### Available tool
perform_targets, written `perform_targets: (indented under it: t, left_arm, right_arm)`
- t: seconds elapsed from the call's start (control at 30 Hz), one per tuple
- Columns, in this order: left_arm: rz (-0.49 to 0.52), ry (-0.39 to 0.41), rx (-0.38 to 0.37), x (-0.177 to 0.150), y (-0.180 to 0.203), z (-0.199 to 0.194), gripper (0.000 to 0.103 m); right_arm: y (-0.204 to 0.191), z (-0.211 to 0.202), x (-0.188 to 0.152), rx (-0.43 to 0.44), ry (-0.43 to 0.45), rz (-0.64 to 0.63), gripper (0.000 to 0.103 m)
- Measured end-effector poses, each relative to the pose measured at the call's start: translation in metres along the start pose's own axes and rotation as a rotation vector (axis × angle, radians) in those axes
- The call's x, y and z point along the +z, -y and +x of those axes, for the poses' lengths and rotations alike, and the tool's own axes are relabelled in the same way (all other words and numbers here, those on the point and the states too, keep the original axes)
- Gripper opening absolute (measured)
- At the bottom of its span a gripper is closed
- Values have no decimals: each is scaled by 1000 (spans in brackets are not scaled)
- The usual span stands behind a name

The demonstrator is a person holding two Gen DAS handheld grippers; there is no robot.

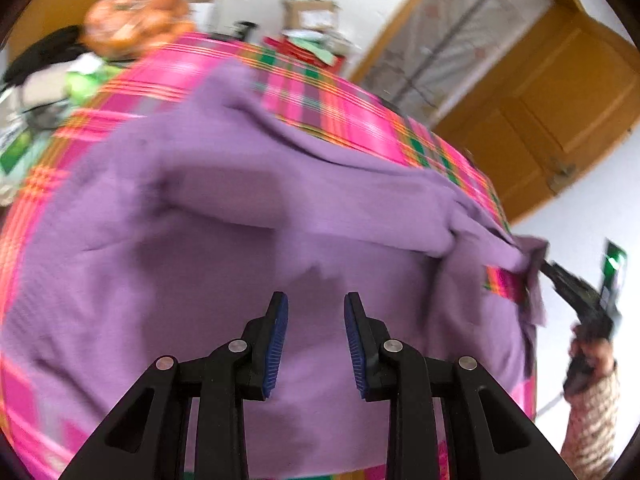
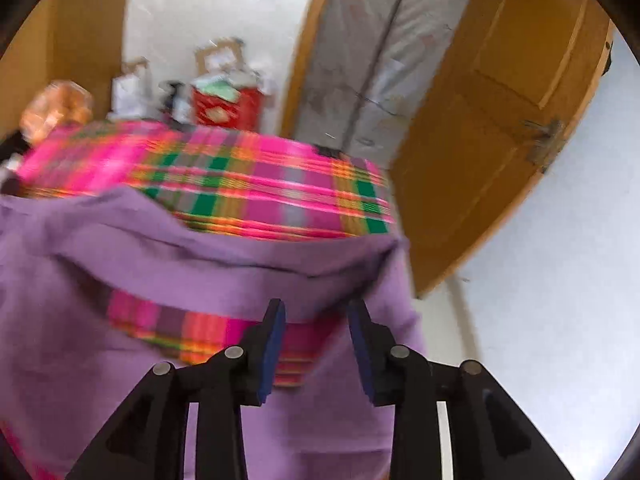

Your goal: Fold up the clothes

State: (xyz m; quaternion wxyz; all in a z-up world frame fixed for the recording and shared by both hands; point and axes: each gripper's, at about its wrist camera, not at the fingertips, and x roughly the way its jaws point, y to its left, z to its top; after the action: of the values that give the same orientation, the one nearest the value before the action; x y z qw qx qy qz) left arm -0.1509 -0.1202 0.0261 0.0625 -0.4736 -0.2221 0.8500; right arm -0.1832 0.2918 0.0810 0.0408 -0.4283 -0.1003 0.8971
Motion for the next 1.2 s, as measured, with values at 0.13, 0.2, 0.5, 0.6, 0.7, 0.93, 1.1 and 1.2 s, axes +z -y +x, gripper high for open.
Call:
perform_targets:
  t: [0.13,0.2,0.5,0.6,0.7,0.93,1.1,1.2]
  left_arm:
    - [-78,41,55,-3,-40,-22,30]
    - [-109,53,82,-6,-56,-31,30]
    - [-191,103,156,-24,-107,-66,30]
    - [-217,123,176,-26,-124,-77,30]
    - [-245,146,192,-24,-139,-85,30]
    - [-193,104,179,-1,-141,-67,36]
    - [-167,62,178,18,-140,-47,37]
    - [-174,45,153,21,-141,-41,37]
  right_arm:
    - [-36,-21,-5,195,29,-5,40]
    - [-62,-22,-6,314,16,-12,41]
    - [-141,-7,-20,501,-59,-37,51]
    - [-144,-1,-17,472,-38,4,52]
    - [-141,3,-5,461,-14,77,58]
    - [-153,39,16,411,-92,102,58]
    - [-171,59,15,468,-137,96,66]
    - [-186,57,15,443,-129,25,73]
